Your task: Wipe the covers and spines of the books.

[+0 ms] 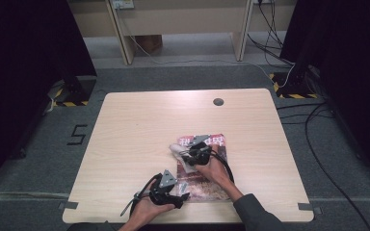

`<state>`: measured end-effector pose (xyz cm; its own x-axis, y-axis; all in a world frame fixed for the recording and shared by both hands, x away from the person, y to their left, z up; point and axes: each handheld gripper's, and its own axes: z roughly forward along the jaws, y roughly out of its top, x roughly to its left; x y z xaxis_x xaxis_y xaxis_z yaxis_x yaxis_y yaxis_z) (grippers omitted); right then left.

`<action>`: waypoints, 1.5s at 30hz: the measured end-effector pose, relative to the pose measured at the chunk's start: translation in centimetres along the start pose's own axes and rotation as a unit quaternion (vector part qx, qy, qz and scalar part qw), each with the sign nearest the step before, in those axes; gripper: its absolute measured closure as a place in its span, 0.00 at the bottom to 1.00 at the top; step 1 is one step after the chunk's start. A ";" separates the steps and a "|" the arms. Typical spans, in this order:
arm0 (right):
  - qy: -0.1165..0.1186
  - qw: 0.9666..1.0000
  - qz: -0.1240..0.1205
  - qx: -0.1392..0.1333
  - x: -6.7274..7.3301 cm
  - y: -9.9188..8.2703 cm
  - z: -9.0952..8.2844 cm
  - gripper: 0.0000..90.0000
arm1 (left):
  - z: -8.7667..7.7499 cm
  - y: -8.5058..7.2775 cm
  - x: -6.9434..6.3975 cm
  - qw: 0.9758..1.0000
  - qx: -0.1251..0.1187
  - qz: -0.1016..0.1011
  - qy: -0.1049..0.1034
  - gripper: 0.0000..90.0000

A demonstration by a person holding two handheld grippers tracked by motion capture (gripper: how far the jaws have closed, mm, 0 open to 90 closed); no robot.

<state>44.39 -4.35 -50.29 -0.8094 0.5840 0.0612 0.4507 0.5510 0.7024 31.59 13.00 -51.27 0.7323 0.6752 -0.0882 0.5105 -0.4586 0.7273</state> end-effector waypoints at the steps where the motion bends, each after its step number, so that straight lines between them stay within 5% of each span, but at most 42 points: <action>1: -0.004 1.000 0.005 0.000 -0.3 -0.1 -0.1 0.85 | 0.0 0.0 0.0 1.000 0.000 0.002 0.001 0.29; 8: -0.019 1.000 0.014 0.001 -0.6 -0.5 -0.7 0.85 | 0.0 0.0 0.0 1.000 0.000 0.001 0.000 0.29; 15: 0.012 1.000 -0.010 0.007 1.6 -0.3 -0.3 0.85 | 0.0 0.0 0.0 1.000 0.000 -0.001 0.000 0.29; 20: 0.020 1.000 -0.006 0.004 1.3 -0.4 -0.3 0.85 | 0.0 0.0 0.0 1.000 0.000 0.001 0.000 0.29; 31: -0.039 0.999 0.031 0.003 -2.5 -1.7 -2.2 0.85 | 0.0 0.0 0.0 1.000 0.000 0.003 0.001 0.28; 45: -0.103 0.991 0.091 0.003 -6.8 -4.7 -5.9 0.85 | 0.0 0.0 -0.1 1.000 0.000 0.007 0.002 0.29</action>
<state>45.56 -14.41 -49.85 -0.6214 0.7824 0.0403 0.5842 0.4285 0.6892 31.55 12.95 -51.24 0.7375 0.6712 -0.0747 0.4998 -0.4681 0.7288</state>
